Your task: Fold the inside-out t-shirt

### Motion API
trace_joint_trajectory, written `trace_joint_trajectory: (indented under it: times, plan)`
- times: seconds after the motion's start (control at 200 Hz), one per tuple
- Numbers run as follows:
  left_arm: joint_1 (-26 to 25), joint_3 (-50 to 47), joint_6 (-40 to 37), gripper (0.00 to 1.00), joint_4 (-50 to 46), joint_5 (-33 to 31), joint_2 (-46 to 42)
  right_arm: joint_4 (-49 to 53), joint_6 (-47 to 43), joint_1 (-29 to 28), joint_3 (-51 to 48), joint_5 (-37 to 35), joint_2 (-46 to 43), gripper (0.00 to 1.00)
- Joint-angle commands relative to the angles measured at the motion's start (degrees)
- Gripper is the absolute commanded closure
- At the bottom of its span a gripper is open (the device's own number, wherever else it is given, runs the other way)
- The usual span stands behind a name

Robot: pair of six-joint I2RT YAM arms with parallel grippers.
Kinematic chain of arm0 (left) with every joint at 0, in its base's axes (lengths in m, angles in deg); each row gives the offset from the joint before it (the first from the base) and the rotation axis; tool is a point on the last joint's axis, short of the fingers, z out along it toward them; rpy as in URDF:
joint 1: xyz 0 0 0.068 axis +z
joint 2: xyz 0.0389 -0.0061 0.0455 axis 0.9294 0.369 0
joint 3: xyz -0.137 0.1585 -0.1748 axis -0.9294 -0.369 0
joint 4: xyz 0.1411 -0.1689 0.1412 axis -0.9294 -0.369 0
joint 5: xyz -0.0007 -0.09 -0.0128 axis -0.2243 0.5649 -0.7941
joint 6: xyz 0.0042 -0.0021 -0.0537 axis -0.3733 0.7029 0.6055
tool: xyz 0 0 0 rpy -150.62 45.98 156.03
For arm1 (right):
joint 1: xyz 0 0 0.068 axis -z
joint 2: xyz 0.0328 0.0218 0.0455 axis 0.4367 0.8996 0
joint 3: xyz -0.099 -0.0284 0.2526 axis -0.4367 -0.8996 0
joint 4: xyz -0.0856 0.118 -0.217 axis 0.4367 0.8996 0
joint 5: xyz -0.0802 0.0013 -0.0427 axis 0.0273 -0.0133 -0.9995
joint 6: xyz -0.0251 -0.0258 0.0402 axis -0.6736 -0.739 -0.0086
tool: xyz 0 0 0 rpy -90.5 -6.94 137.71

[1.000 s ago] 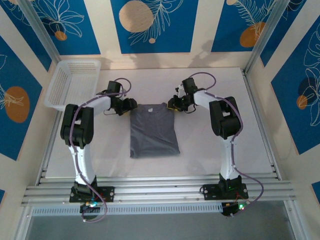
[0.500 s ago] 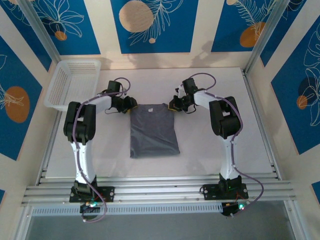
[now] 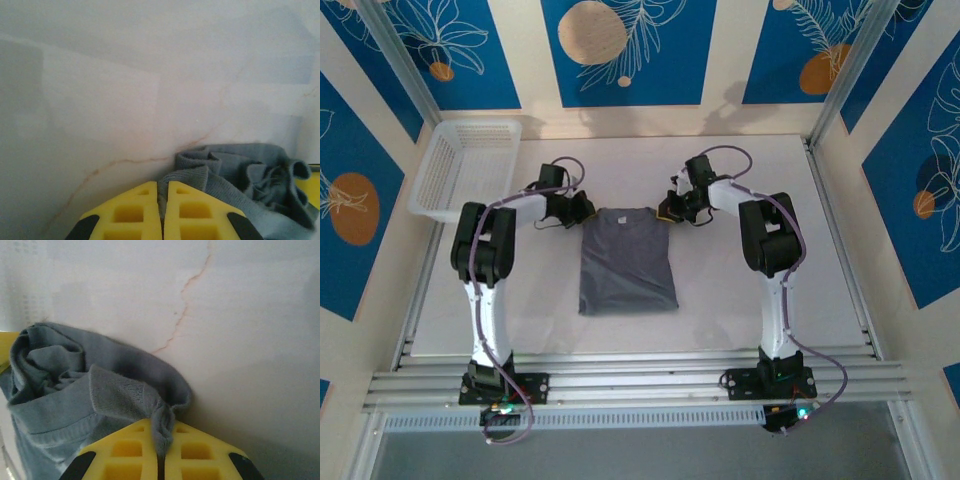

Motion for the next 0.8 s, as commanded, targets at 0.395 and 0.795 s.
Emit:
trace_joint_trajectory:
  times: [0.395,0.795]
  plan:
    - [1.5,-8.0,4.4,1.00,2.2,5.2,-41.0,2.4,-6.4,-1.0,6.8,9.5,-29.0,1.00]
    - [-5.4,-42.8,1.9,1.00,0.2,4.1,-53.3,-19.7,0.6,-5.2,-45.3,9.5,-42.3,0.99]
